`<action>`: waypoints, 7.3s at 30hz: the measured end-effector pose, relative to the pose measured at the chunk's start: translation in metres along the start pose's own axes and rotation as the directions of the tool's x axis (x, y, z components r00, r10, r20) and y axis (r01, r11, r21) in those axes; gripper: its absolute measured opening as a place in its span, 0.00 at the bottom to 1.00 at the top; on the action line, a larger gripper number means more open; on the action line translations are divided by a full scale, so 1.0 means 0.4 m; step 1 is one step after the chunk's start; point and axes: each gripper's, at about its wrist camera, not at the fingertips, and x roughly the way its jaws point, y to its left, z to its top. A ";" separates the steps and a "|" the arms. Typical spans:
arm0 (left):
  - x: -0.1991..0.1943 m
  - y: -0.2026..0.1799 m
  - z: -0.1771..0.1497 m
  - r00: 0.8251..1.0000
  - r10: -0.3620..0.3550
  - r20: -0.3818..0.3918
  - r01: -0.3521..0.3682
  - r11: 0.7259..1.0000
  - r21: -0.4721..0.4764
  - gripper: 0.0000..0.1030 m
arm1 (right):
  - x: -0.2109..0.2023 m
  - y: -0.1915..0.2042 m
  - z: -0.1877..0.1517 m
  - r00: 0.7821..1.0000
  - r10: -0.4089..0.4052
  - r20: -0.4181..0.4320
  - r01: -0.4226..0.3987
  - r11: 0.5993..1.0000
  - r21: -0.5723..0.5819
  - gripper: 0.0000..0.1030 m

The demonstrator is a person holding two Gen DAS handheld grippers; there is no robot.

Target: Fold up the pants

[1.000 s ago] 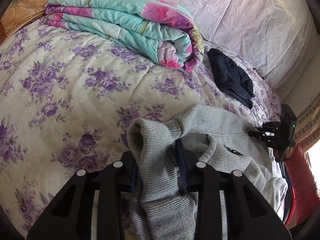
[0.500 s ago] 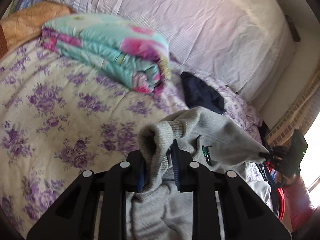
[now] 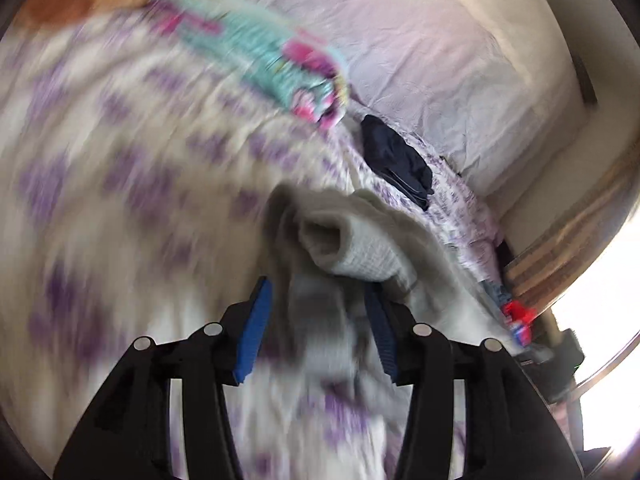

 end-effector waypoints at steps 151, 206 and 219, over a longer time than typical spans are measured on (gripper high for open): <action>0.271 -0.581 -0.345 0.971 -0.085 -0.223 0.193 0.827 0.529 0.79 | -0.203 -0.358 -0.143 0.969 -0.199 0.145 0.027 0.672 0.740 0.81; 0.016 -0.341 -0.157 0.960 0.164 0.227 -0.232 0.920 0.316 0.86 | -0.229 -0.157 -0.154 0.842 -0.538 -0.029 0.489 0.741 0.460 0.97; 0.055 -0.167 -0.121 0.954 0.236 0.188 -0.259 0.960 0.109 0.91 | -0.148 -0.215 -0.247 0.867 -0.483 -0.126 0.472 0.709 0.524 0.97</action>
